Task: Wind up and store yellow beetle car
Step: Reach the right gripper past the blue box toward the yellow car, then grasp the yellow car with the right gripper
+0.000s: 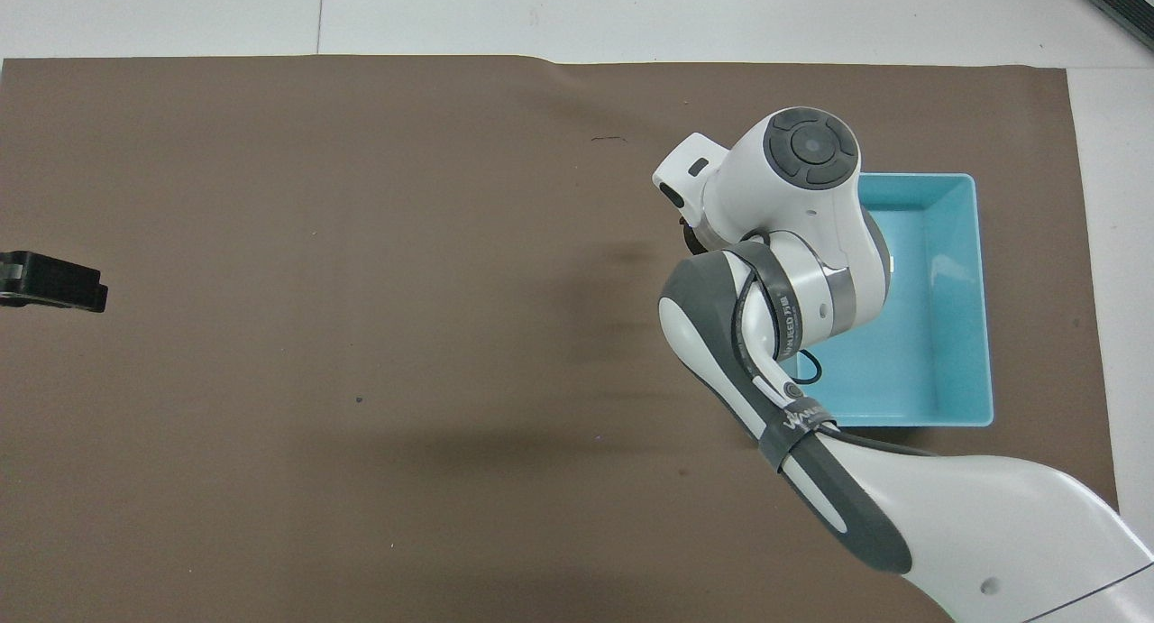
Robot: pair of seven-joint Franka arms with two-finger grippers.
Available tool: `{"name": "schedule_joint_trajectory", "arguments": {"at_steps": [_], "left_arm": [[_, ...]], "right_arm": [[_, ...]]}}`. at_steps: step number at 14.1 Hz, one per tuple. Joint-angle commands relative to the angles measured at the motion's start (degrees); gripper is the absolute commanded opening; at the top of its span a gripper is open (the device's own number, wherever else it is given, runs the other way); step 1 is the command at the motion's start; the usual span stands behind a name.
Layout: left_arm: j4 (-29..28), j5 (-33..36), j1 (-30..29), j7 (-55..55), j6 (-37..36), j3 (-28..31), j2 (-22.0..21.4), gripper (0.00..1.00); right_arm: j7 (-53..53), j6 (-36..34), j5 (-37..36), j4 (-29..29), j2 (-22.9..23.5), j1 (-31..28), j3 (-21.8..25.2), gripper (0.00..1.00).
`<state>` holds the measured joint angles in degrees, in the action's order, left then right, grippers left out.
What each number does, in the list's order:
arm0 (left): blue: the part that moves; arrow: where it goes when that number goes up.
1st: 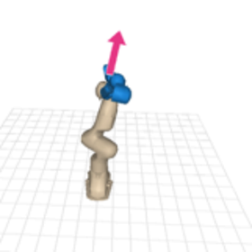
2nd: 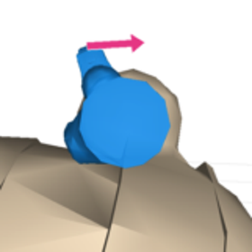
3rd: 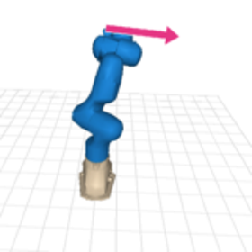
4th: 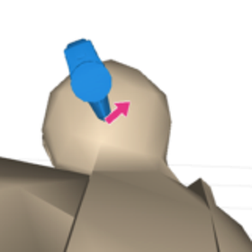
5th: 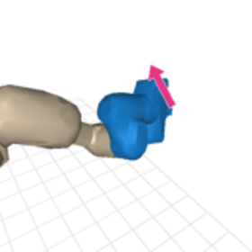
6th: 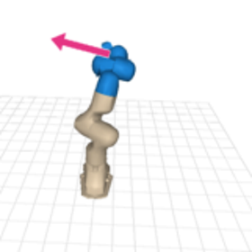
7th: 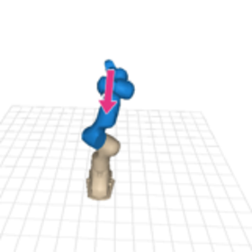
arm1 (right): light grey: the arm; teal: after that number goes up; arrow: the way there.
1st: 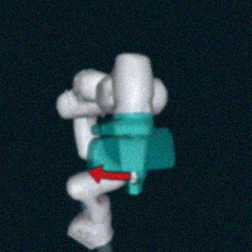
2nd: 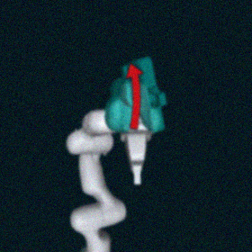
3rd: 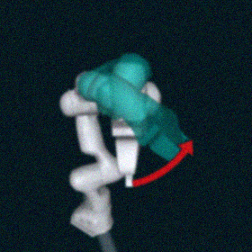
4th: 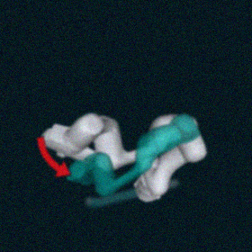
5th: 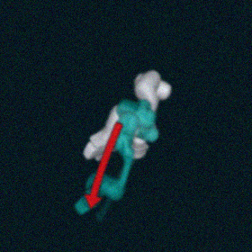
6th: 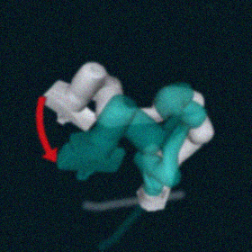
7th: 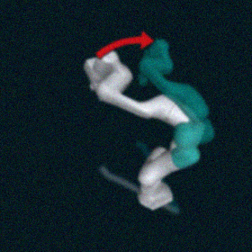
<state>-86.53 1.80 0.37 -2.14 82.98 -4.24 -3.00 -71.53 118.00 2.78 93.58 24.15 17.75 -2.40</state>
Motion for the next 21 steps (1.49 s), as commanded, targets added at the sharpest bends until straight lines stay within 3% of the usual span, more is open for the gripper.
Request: {"name": "schedule_joint_trajectory", "arguments": {"at_steps": [1, 4, 8, 15, 18, 20, 21], "left_arm": [[-0.5, -1.9, -0.8, -0.7, 0.2, 0.5, -0.7, 1.0], [-0.6, -2.8, -1.0, -0.6, 0.4, 0.5, -0.7, 1.0], [-0.7, -4.0, -2.5, -0.7, 1.1, 0.5, -0.7, 1.0], [-0.8, -3.9, -2.5, -0.5, 0.7, 0.5, -0.7, 1.0], [-0.8, -3.9, -2.5, -0.5, 0.7, 0.5, -0.7, 1.0], [-0.8, -3.9, -2.6, -0.5, 0.7, 0.5, -0.8, 1.0], [-0.8, -3.9, -2.5, -0.5, 0.7, 0.5, -0.7, 1.0]], "right_arm": [[-1.9, 1.4, 0.8, 3.6, -1.5, -1.2, -0.2, 1.0], [-3.1, 7.3, 0.8, 10.6, -1.8, -2.7, -0.2, 1.0], [-4.1, 8.5, 0.8, 17.0, -4.6, -2.9, -0.2, 1.0], [-3.5, 8.7, -0.1, 19.4, -5.8, -3.2, -0.1, 0.99], [-4.0, 10.3, -0.2, 19.5, -5.7, -3.5, 0.1, 0.9], [-5.8, 10.4, -0.7, 19.4, -5.6, -4.9, 0.1, 0.76], [-6.6, 10.2, -0.7, 19.4, -5.5, -5.4, 0.1, 0.42]]}}
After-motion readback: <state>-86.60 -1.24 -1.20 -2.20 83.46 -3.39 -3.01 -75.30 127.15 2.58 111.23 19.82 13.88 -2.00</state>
